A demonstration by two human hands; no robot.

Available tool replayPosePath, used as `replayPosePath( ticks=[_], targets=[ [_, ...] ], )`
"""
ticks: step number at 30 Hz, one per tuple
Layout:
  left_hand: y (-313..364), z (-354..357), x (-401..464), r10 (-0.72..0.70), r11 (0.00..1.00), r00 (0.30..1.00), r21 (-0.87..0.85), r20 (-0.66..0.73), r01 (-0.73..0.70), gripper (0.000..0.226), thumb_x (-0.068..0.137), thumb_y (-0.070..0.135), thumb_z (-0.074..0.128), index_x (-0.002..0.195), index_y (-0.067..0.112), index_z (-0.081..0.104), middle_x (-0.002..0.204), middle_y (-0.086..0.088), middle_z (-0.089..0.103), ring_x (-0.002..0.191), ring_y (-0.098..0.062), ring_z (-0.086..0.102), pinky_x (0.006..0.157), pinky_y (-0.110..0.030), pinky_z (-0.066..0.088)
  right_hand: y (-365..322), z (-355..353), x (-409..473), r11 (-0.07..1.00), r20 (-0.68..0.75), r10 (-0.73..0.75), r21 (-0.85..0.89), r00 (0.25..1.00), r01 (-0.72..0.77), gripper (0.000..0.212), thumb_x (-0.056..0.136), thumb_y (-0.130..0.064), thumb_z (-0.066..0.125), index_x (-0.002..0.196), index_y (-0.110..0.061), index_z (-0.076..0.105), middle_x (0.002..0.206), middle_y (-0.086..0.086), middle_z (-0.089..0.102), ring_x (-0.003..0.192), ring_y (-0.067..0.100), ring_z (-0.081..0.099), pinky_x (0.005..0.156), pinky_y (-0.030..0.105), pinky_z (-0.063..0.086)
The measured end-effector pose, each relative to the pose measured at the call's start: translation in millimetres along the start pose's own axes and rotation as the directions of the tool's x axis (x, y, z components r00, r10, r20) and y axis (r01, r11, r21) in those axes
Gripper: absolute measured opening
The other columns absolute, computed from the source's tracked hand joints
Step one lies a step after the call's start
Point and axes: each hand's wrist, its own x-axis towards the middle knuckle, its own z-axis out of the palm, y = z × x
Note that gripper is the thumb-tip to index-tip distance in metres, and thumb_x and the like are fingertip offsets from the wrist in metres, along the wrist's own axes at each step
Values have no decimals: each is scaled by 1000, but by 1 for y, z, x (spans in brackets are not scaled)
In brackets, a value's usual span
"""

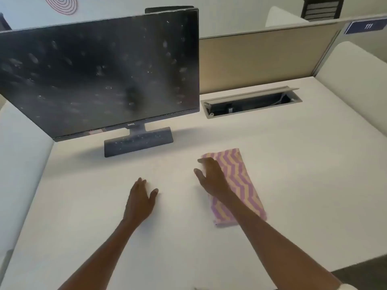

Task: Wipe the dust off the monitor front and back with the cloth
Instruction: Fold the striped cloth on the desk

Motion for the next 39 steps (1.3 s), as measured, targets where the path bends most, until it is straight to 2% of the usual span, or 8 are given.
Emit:
replayPosePath(
  ticks=[4,10,15,19,23,27,34,39],
  targets=[
    [70,7,11,-11,958,1000,-287,7,13,35,92,25,66,118,2,63,117,-11,67,108,-26,61,93,-30,44,32,-46,17,940,-284,232,-179,930,-289,39,91,-20,58,124,1,54,120,20,56,115,37,50,98,41,41],
    [146,38,18,-103,749,941,-597,322,286,51,85,33,70,128,11,56,118,-6,66,103,-22,65,92,-43,55,71,-72,11,803,-160,520,-243,839,-544,51,90,-37,64,122,0,48,119,16,59,111,34,57,90,38,48],
    [167,50,31,-126,760,925,-565,358,322,46,80,31,65,115,2,60,118,-6,66,102,-23,66,85,-35,56,75,-70,9,819,-54,571,-29,819,-573,38,88,-32,67,110,-3,58,104,7,65,96,27,66,74,27,46],
    [169,37,29,-63,744,911,-590,407,315,16,95,12,53,103,4,65,94,-4,68,80,-15,65,66,-23,54,76,-77,14,732,96,617,295,781,-614,26,75,-26,73,94,-9,67,92,7,72,79,24,70,75,37,60],
    [163,22,34,-27,725,914,-622,405,297,15,96,9,52,110,12,59,101,0,64,90,-15,63,76,-28,50,67,-88,21,564,248,541,601,803,-566,43,78,-10,76,115,-8,56,106,14,69,88,27,71,74,38,60],
    [163,8,36,22,665,923,-695,384,273,16,96,12,58,112,12,60,108,0,66,93,-13,65,70,-23,49,59,-97,29,608,264,434,620,862,-496,55,81,-1,73,126,-17,45,110,9,64,90,17,67,58,17,49],
    [165,5,30,132,754,981,-656,144,-5,29,90,9,68,117,11,60,107,4,64,91,-11,62,71,-16,50,64,-117,26,726,261,349,533,900,-436,54,76,12,63,125,-10,56,112,9,68,100,24,67,67,26,54],
    [162,9,19,254,829,967,-517,8,-214,10,83,7,73,86,17,71,90,10,69,68,-10,61,67,-25,49,71,-119,14,930,87,207,291,974,-224,40,74,15,56,69,-23,69,68,0,66,64,11,59,57,27,45]
  ],
)
